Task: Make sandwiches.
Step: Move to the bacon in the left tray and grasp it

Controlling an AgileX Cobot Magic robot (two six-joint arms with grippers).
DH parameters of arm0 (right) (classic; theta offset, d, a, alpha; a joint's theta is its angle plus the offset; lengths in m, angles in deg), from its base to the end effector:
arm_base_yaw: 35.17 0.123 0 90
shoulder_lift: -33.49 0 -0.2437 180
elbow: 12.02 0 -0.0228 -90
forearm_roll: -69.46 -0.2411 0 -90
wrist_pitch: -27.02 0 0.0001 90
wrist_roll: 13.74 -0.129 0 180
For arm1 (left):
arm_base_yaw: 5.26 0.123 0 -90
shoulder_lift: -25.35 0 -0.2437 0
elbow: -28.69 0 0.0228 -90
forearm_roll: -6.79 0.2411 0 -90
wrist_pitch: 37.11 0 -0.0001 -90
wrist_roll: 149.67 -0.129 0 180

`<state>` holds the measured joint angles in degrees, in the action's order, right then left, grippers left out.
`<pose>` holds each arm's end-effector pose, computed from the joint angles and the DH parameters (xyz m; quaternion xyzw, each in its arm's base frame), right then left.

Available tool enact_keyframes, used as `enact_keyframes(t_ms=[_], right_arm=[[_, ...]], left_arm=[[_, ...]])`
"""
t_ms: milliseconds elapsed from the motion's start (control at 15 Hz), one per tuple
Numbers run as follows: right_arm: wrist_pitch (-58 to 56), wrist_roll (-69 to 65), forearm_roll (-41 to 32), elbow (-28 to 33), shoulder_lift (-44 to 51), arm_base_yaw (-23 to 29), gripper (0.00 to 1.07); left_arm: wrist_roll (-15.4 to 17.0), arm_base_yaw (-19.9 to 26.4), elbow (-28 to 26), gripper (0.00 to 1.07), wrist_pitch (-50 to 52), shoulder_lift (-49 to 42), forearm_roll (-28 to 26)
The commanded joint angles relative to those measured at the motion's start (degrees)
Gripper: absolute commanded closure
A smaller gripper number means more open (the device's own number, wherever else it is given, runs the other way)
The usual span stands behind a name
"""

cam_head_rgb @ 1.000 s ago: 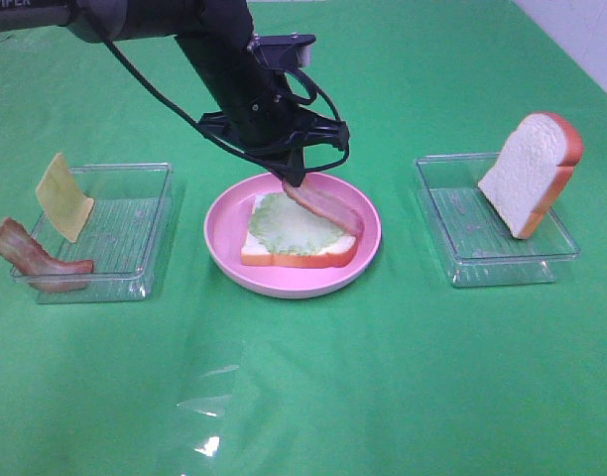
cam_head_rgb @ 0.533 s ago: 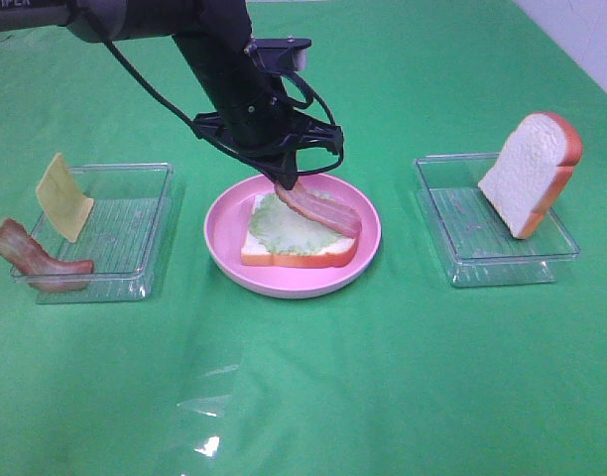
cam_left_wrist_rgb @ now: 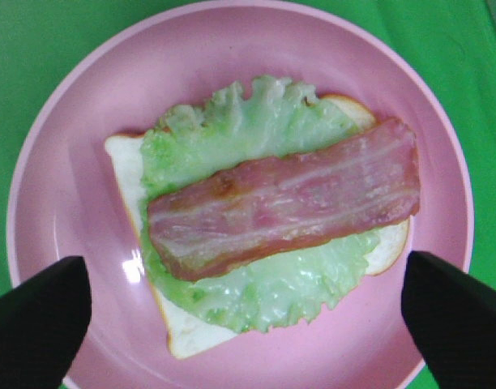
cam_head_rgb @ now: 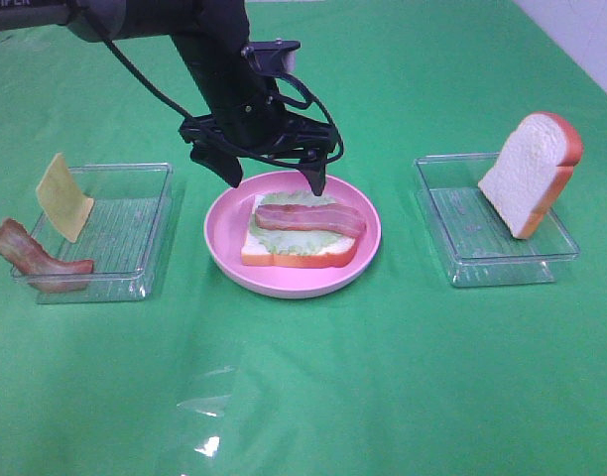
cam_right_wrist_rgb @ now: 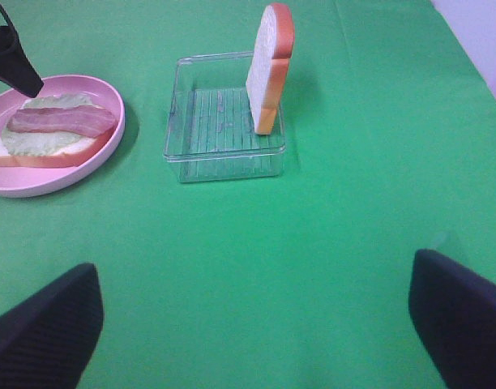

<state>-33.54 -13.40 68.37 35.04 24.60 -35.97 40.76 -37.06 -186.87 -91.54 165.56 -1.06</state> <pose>0.0616 0.0013 0.2569 0.0030 0.8504 0.0043 0.5262 0.3940 -0.2612 0.1205 0.1534 0.9695 -0.1231 0.1466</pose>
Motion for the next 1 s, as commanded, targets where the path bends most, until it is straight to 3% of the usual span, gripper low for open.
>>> enact_keyframes(t_ms=[67, 267, 467, 667, 1000], right_arm=[[0.3, -0.3, -0.1, 0.2, 1.4, 0.0, 0.09], [0.3, -0.3, -0.1, 0.2, 1.4, 0.0, 0.09], [0.3, -0.3, -0.1, 0.2, 1.4, 0.0, 0.09], [0.3, -0.3, -0.1, 0.2, 1.4, 0.0, 0.09], [0.3, -0.3, -0.1, 0.2, 1.4, 0.0, 0.09]], left_arm=[[-0.9, -0.2, -2.1, 0.05, -6.5, -1.5, 2.2], [-2.4, 0.1, -4.4, 0.05, -19.6, -4.4, 9.4], [-0.9, 2.2, 0.4, 0.05, -19.7, -11.3, 10.5], [0.3, 8.2, 10.9, 0.06, -19.7, -20.2, 10.1], [-0.1, 19.0, 25.3, 0.09, -19.7, -24.7, 10.3]])
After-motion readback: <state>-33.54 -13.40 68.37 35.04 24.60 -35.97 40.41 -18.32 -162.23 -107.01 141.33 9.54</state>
